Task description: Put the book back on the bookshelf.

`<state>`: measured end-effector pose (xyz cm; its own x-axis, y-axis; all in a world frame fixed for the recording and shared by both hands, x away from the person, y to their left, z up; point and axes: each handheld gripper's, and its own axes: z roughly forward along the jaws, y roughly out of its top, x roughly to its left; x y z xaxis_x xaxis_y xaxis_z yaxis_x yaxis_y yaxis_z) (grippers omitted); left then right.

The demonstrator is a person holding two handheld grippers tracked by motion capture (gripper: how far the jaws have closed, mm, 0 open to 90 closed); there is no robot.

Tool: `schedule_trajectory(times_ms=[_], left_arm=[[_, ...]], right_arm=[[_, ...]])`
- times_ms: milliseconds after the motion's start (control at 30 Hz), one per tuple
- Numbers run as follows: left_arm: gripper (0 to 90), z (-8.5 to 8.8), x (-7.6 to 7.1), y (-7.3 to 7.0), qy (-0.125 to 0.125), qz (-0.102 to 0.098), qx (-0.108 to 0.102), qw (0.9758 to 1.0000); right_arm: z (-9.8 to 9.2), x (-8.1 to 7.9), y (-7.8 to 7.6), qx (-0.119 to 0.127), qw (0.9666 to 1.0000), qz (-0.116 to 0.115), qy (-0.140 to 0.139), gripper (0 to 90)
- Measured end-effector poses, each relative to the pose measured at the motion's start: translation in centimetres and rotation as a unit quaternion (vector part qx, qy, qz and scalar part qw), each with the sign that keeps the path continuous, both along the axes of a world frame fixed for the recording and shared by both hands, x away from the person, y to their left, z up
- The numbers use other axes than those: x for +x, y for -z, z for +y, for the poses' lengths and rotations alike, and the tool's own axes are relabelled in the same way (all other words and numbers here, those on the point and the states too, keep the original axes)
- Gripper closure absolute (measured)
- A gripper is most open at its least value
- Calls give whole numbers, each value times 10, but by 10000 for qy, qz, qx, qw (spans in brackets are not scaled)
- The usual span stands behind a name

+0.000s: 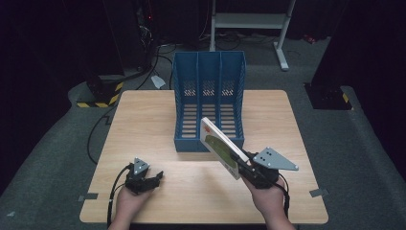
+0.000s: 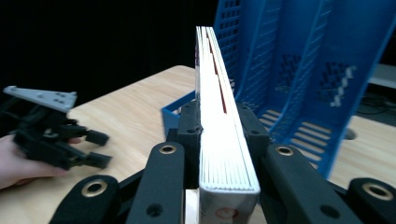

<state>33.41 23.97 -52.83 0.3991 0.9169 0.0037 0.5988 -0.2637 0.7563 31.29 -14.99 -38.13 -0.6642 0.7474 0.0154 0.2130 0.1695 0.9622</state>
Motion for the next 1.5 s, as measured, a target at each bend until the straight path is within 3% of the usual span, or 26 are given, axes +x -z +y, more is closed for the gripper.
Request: schedule_trajectory(times_ms=[300,467,733,1067,1500], left_arm=[[323,0,0,0,5,-2,-2,10000],[324,0,0,0,-1,-6,-3,10000],[324,0,0,0,7,4,7,10000],[323,0,0,0,10,6,6,10000],[323,0,0,0,5,11,-1,10000]], right_arm=[[-9,16,-8,-9,9989,-23,465,754],[-16,22,-12,49,9972,-166,726,754],[-21,43,-17,20,9957,-5,926,754],[-15,78,-29,-61,9898,85,1417,754],[3,119,-21,-202,9823,326,1834,754]])
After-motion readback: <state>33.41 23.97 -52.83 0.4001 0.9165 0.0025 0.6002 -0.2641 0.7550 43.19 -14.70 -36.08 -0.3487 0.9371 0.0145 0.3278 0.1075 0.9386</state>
